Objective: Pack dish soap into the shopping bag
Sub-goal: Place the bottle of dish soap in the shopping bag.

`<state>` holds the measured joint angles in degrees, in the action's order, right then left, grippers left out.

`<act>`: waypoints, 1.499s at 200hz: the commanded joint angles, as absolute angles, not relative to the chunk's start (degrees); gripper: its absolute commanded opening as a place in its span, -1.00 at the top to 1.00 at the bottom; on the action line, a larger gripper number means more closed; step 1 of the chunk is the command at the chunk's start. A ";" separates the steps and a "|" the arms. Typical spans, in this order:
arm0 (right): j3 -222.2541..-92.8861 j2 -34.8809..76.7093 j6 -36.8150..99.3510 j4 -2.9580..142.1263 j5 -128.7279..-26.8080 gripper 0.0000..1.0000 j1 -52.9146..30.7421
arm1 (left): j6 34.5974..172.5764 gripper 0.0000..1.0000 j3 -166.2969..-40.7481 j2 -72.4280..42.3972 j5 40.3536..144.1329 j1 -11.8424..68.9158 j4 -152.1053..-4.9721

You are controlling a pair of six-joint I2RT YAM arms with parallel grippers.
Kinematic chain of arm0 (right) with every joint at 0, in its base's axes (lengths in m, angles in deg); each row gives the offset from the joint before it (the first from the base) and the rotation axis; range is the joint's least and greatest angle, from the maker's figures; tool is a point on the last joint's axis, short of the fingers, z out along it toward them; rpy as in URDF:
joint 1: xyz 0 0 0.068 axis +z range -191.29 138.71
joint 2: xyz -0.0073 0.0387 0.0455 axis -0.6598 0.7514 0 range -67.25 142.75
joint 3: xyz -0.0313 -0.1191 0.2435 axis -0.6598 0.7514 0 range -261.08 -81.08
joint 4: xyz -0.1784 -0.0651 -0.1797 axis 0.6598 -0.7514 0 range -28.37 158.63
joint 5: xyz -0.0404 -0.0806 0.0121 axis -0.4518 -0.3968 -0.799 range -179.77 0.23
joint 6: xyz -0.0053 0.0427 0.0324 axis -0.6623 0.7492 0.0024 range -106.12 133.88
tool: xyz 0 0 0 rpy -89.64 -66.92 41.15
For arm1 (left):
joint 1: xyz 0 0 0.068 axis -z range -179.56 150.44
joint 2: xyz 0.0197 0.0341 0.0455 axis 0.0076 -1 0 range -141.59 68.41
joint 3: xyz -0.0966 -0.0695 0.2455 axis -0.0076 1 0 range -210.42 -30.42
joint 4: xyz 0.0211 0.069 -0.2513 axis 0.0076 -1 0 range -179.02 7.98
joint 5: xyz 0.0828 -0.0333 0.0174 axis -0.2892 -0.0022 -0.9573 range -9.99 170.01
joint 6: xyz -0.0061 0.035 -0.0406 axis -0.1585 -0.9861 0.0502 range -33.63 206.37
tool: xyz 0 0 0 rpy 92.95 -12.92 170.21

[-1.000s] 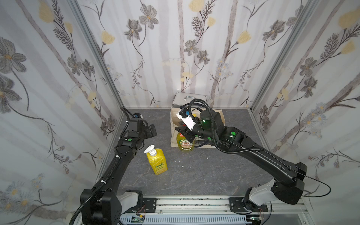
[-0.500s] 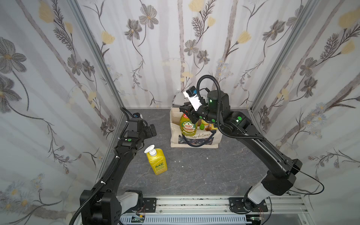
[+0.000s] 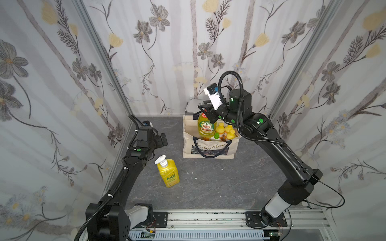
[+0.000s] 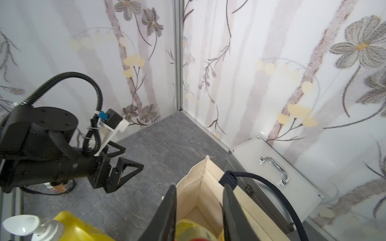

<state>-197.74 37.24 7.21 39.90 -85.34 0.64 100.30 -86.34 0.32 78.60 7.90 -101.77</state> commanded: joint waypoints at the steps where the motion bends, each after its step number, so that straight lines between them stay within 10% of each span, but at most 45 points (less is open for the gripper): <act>1: -197.97 37.72 6.83 45.34 -84.59 1.00 0.25 | 100.61 -1.00 -86.40 0.65 78.23 7.91 -101.25; 300: -171.21 38.49 9.36 64.75 -74.97 1.00 -4.29 | 100.69 -1.00 -86.42 0.83 78.17 7.96 -101.37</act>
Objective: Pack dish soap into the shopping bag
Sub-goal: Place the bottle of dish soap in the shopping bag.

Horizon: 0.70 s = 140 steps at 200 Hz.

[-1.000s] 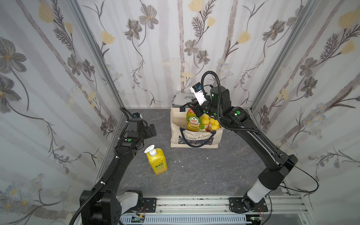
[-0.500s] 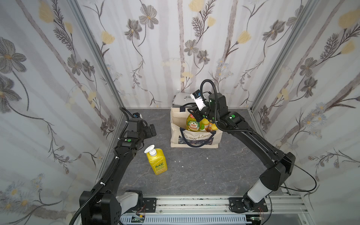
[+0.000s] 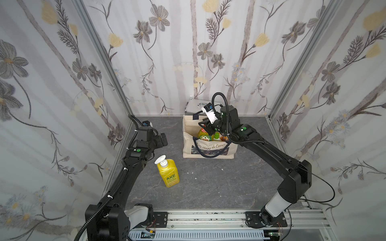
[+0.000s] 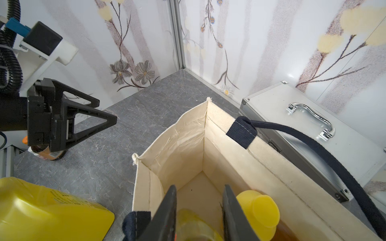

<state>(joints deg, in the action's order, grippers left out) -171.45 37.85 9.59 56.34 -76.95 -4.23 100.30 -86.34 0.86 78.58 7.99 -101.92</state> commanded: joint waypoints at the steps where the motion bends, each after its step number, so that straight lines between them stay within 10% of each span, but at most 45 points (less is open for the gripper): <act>1: -171.19 38.57 9.34 64.80 -74.94 1.00 -4.29 | 100.69 -1.00 -86.41 0.83 78.17 7.98 -101.32; 140: -170.03 45.37 9.17 67.30 -74.14 1.00 -4.29 | 100.61 -1.00 -86.35 0.74 78.24 7.95 -101.10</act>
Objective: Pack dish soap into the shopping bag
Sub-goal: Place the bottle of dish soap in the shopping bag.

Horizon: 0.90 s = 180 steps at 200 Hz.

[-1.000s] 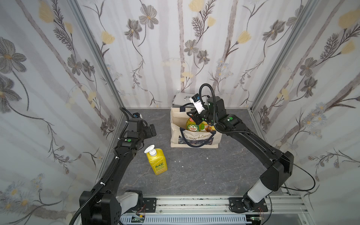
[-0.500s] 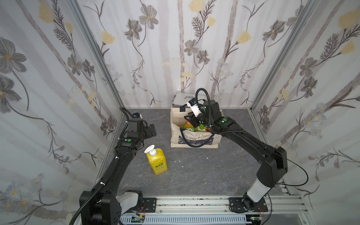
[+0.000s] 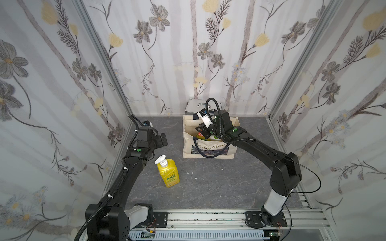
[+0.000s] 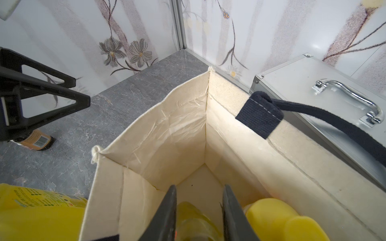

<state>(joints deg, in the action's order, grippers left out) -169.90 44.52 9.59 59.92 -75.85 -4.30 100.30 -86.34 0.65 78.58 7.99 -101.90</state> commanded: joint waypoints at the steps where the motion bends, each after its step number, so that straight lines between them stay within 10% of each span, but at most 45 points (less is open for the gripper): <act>1: -170.03 45.35 9.15 67.31 -74.18 1.00 -4.29 | 100.61 -1.00 -86.29 0.74 78.25 7.97 -101.10; 180: -167.12 49.64 9.12 67.75 -72.58 1.00 -4.11 | 100.60 -1.00 -86.14 1.00 78.08 8.08 -101.01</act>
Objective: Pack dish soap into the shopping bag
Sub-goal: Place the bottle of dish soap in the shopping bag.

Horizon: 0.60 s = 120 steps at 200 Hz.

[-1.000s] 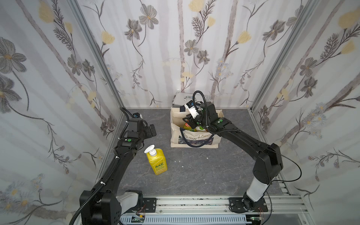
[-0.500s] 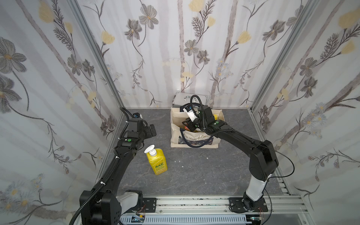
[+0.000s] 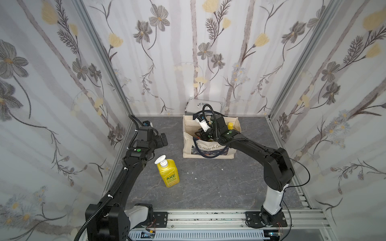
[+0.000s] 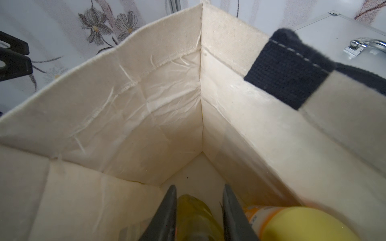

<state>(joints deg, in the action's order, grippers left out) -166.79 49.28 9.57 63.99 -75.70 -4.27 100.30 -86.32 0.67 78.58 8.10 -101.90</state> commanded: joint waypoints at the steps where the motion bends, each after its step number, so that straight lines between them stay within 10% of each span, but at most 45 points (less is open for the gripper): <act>1: -167.12 49.64 9.08 67.84 -72.56 1.00 -4.06 | 100.61 -1.00 -86.14 1.00 78.08 8.08 -101.01; 120: -168.15 50.87 8.17 65.99 -72.81 0.94 -3.95 | 100.61 -1.00 -86.21 0.83 78.06 8.08 -101.12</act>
